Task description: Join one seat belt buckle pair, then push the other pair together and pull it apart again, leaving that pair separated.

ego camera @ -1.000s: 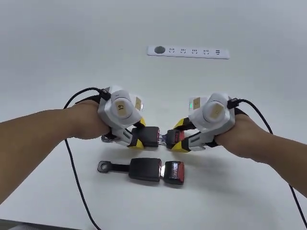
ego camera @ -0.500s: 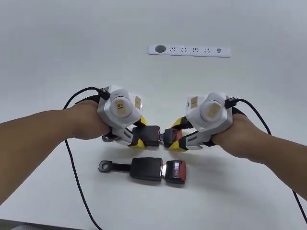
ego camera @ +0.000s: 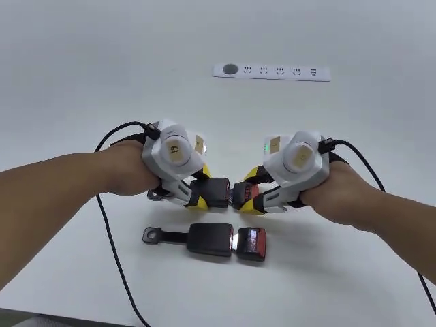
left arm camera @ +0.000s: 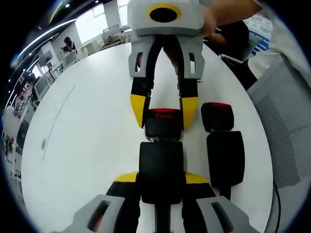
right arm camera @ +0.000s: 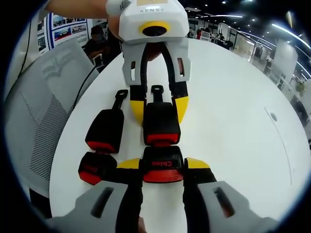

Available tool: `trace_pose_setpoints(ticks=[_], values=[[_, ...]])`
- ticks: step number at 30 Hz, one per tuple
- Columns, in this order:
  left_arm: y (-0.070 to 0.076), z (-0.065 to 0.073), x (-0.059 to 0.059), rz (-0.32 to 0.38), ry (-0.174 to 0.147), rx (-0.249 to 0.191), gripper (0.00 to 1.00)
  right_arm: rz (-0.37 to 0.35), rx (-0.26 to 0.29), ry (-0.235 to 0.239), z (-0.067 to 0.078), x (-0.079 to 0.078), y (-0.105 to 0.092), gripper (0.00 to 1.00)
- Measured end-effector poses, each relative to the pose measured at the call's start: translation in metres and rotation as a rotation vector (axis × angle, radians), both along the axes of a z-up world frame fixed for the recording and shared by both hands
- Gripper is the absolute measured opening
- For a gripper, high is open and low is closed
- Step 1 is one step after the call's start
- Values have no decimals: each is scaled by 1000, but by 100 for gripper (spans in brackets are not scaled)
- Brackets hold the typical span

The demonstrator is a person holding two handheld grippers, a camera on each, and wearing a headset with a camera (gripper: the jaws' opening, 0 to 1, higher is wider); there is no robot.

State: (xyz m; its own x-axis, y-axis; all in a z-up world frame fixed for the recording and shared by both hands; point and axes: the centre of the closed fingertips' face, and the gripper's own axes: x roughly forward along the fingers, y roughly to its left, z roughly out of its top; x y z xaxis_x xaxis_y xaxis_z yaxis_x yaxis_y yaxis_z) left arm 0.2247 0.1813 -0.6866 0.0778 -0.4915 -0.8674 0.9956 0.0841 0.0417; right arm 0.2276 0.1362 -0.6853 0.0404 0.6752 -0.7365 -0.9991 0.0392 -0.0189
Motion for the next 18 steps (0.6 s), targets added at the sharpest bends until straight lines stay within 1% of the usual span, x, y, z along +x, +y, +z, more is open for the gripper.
trace_pose_setpoints(ticks=[2,8,10,12,16,18], values=[[0,0,0,2,0,1,32,0,-1,-1,-1,1,-1,29],[1,-1,1,3,-1,1,32,3,-11,-3,3,-2,-1,29],[1,-1,0,2,0,2,32,5,-13,-4,1,0,-1,29],[0,0,0,2,2,5,32,5,-17,-5,1,-1,-2,29],[0,0,-1,3,1,-1,32,6,-30,-8,1,-1,-8,29],[0,0,-1,5,1,-4,32,5,-33,-7,2,0,-12,29]])
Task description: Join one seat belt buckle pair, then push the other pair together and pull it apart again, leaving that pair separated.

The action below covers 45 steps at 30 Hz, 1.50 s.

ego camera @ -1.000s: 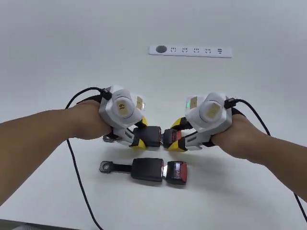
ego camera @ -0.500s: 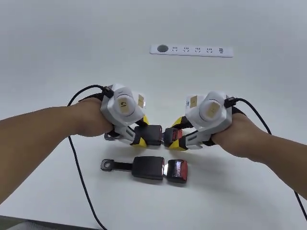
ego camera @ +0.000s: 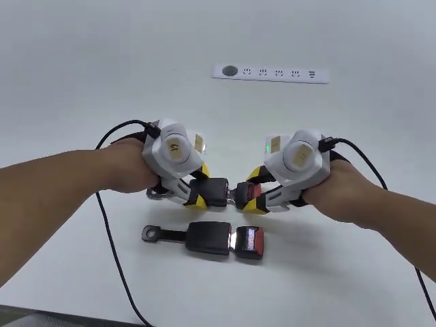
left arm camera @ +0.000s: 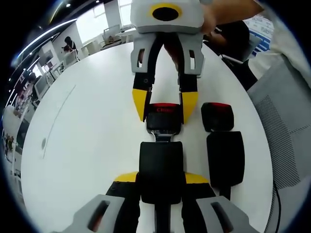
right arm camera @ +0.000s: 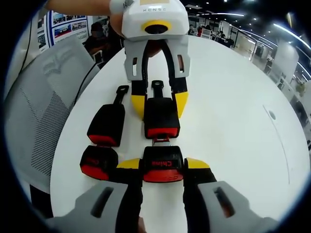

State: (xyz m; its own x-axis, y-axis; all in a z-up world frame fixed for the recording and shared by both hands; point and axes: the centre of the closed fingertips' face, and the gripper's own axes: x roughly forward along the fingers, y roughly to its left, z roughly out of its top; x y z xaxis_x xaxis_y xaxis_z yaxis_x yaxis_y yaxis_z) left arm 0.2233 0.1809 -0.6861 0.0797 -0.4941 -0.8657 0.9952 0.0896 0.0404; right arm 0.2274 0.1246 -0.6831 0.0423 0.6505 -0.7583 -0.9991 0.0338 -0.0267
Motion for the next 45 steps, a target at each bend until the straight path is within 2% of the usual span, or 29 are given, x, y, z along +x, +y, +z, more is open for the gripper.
trace_pose_setpoints(ticks=[2,3,7,10,18,20,22,25,28,36,40,45], values=[[0,0,0,1,0,-1,32,-2,-3,2,2,-2,-4,29],[0,0,0,2,0,-3,32,-14,10,19,-2,2,-5,29],[-1,0,0,-2,-5,1,32,-4,4,3,-2,2,-6,30],[-2,1,-1,-2,1,6,33,-17,6,15,-1,0,-10,30],[0,0,-1,3,5,11,33,-38,-6,11,-3,0,-35,30],[0,-1,0,0,6,23,33,-57,1,26,-2,-1,-42,31],[0,-1,0,-5,4,35,33,-59,-8,19,-1,-2,-49,31],[1,-2,2,-5,7,40,33,-57,-26,17,-7,0,-62,31],[2,-3,3,0,11,45,33,-56,-50,13,0,-7,-75,31],[5,-8,8,7,10,50,34,-62,-91,14,-8,-3,-111,32],[3,-6,6,10,11,59,34,-64,-103,19,-3,-9,-118,32],[2,-7,6,28,24,62,34,-62,-137,13,-10,-9,-125,34]])
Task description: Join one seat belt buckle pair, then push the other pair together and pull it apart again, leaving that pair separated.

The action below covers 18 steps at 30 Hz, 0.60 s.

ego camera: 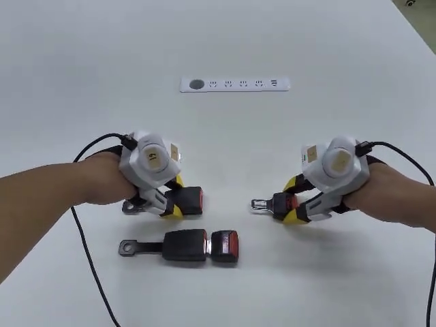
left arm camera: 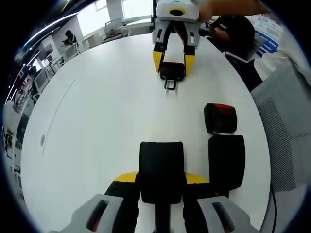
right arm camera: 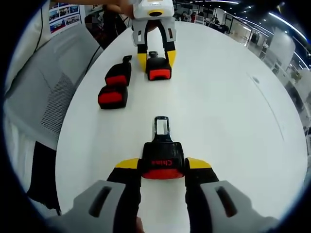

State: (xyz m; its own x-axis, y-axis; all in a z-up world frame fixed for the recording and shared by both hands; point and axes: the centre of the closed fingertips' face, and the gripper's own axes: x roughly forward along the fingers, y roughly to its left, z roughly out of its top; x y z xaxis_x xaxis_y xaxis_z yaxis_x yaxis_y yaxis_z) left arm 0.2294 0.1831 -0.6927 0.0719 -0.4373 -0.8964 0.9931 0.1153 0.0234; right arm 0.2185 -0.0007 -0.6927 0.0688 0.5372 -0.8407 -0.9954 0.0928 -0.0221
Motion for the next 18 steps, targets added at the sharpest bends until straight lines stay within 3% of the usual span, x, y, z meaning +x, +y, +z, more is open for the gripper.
trace_pose_setpoints(ticks=[3,9,14,18], values=[[-2,1,-2,-6,-7,-4,34,-48,14,25,-5,3,-3,36],[-2,2,0,-3,-27,-12,39,-55,15,-14,4,0,-5,40],[3,3,3,-12,-63,1,46,-90,37,-36,14,2,-7,42],[6,18,2,24,-94,-27,49,-126,72,-51,25,-1,-6,43]])
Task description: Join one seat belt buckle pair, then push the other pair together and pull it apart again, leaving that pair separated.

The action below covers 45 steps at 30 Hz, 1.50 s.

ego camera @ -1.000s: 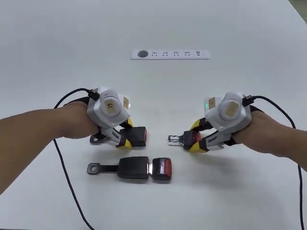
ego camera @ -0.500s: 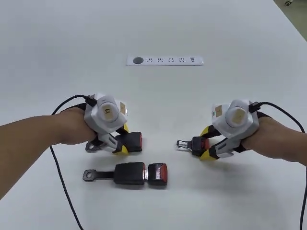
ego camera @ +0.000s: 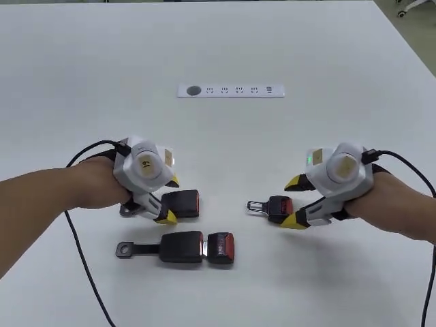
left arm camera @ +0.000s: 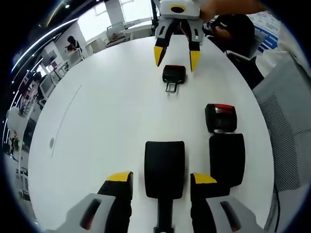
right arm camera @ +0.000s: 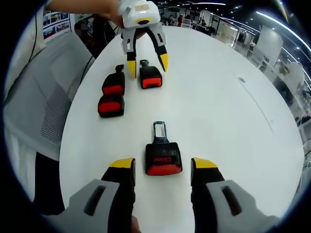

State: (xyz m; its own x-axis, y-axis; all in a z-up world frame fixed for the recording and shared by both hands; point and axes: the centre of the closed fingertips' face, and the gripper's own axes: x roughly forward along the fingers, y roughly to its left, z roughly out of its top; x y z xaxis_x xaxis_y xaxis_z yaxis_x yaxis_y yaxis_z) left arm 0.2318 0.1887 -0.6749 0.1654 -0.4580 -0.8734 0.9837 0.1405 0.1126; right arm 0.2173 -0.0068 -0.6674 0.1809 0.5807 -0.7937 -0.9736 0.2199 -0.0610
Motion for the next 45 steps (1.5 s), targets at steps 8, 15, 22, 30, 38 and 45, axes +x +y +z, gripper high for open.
trace_pose_setpoints(ticks=[8,15,22,30,38,45], values=[[0,30,-18,96,-41,-95,59,-87,75,-5,18,-18,8,50],[16,42,-40,196,-68,-173,65,-161,117,-15,19,-32,17,62],[38,38,-67,251,-33,-216,80,-196,109,-24,22,-53,17,69],[77,39,-80,379,-53,-254,88,-302,178,-11,27,-73,4,77],[103,34,-103,459,-47,-271,93,-363,208,-16,33,-87,-4,88],[113,43,-119,517,-52,-322,100,-396,223,-39,39,-88,-1,100]])
